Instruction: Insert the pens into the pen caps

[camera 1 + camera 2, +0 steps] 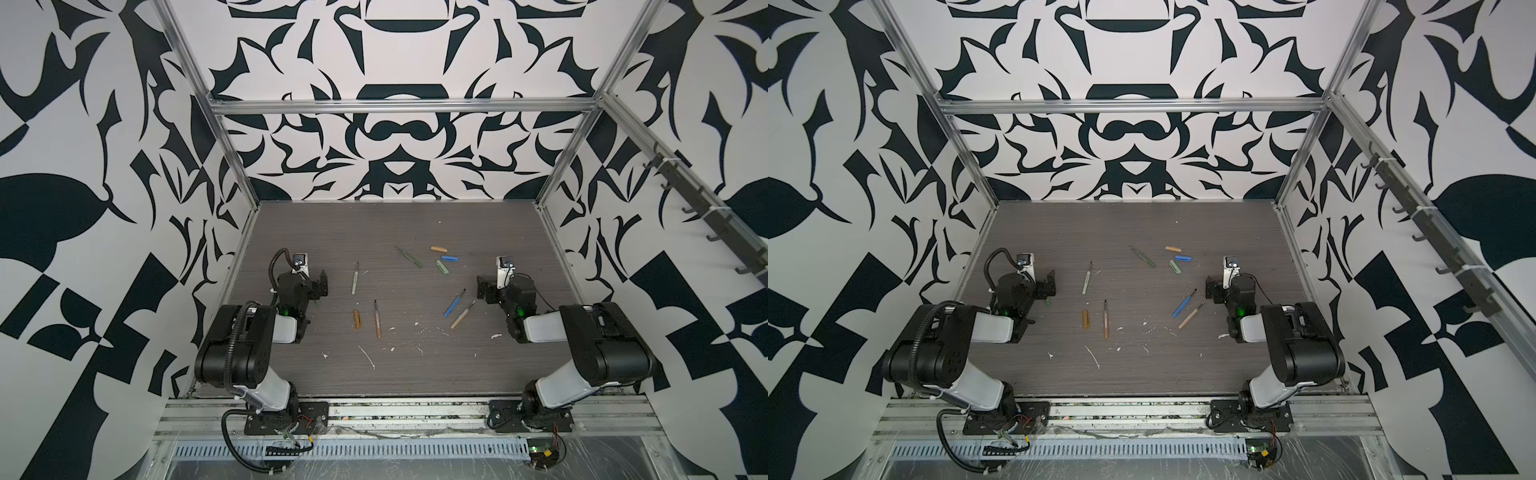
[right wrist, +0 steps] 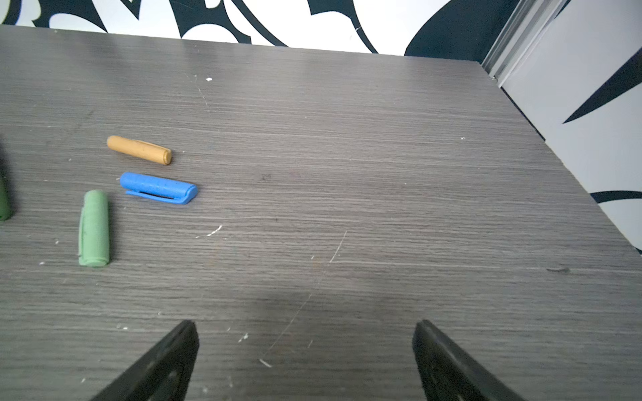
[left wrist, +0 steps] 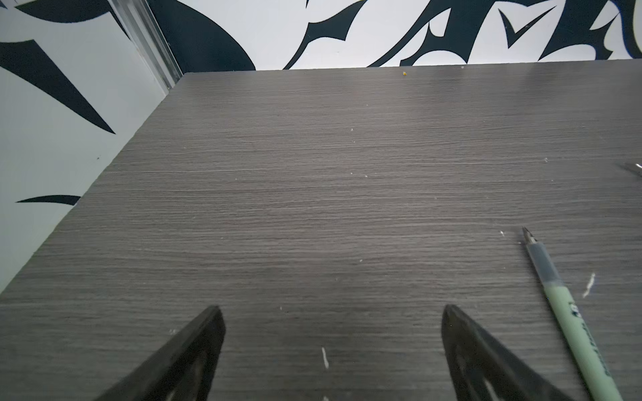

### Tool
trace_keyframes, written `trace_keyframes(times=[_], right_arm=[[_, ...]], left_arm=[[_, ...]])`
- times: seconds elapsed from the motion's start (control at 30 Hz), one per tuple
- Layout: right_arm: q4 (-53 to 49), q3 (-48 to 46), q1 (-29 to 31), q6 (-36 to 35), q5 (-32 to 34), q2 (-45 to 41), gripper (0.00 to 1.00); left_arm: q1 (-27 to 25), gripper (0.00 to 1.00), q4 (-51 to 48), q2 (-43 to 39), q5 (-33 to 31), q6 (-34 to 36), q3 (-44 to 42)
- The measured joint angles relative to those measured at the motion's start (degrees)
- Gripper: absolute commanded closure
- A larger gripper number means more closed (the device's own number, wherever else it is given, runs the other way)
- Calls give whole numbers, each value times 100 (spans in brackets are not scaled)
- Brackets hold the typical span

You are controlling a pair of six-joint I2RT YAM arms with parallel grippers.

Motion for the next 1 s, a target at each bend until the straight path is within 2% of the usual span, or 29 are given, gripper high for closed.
trace_keyframes(times=[1.0], right_arm=[[-39, 0, -9, 46, 74, 0, 0]], left_arm=[[0, 1, -7, 0, 2, -24, 0]])
